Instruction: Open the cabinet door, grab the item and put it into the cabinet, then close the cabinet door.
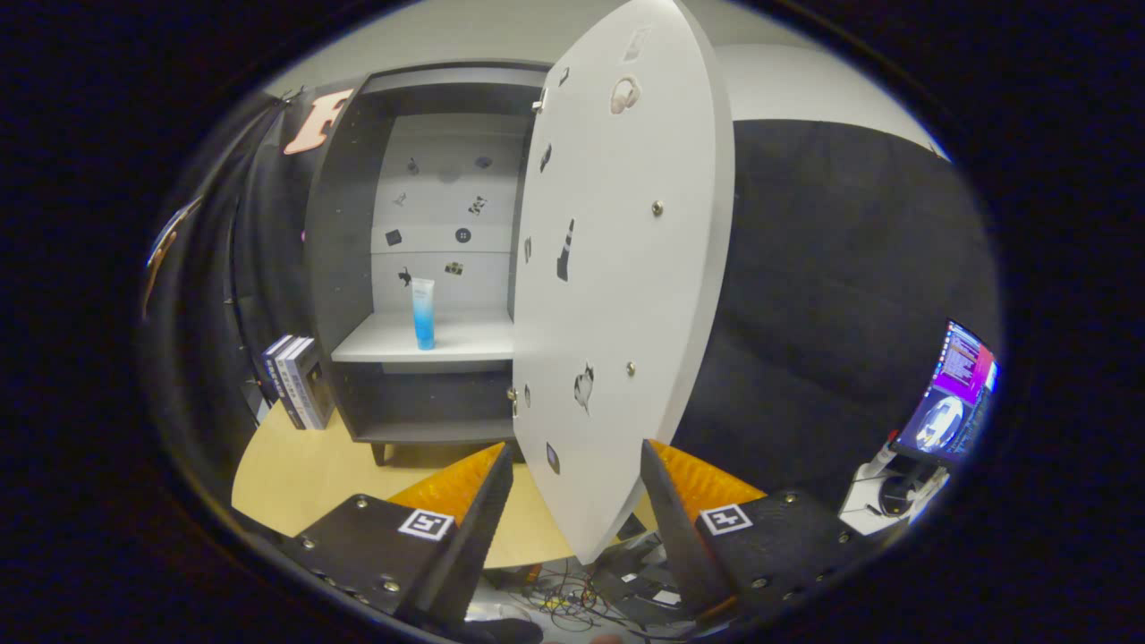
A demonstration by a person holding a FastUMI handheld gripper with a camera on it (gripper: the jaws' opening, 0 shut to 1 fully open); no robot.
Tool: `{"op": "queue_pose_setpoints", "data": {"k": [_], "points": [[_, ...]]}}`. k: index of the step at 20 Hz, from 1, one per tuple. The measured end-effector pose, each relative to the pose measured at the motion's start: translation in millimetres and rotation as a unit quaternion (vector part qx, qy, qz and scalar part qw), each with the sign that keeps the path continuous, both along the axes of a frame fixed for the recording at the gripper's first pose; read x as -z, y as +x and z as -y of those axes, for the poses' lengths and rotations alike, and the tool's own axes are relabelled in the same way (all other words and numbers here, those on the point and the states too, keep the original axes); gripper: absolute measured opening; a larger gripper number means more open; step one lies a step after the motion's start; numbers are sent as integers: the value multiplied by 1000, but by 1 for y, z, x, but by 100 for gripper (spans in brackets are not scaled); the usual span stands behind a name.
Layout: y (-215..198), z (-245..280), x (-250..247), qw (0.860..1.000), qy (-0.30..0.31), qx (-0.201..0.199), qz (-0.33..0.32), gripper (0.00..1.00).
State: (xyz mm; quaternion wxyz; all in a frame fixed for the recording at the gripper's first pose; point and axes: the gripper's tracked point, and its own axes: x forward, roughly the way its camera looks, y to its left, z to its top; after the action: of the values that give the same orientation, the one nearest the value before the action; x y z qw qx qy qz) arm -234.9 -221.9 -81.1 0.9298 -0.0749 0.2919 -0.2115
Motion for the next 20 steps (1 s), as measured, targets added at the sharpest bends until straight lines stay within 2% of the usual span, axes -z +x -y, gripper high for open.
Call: {"op": "queue_pose_setpoints", "data": {"k": [4, 9, 12, 14, 17, 20], "points": [[-21, 29, -2, 1000, 3, 31, -4, 85], [-42, 85, -3, 995, -22, 98, -12, 85], [-32, 101, -13, 990, -12, 136, 28, 85], [-22, 98, -16, 989, 9, 137, 54, 85], [-21, 102, -16, 990, 6, 132, 56, 85], [-14, 91, -15, 993, 18, 103, 52, 84]]}}
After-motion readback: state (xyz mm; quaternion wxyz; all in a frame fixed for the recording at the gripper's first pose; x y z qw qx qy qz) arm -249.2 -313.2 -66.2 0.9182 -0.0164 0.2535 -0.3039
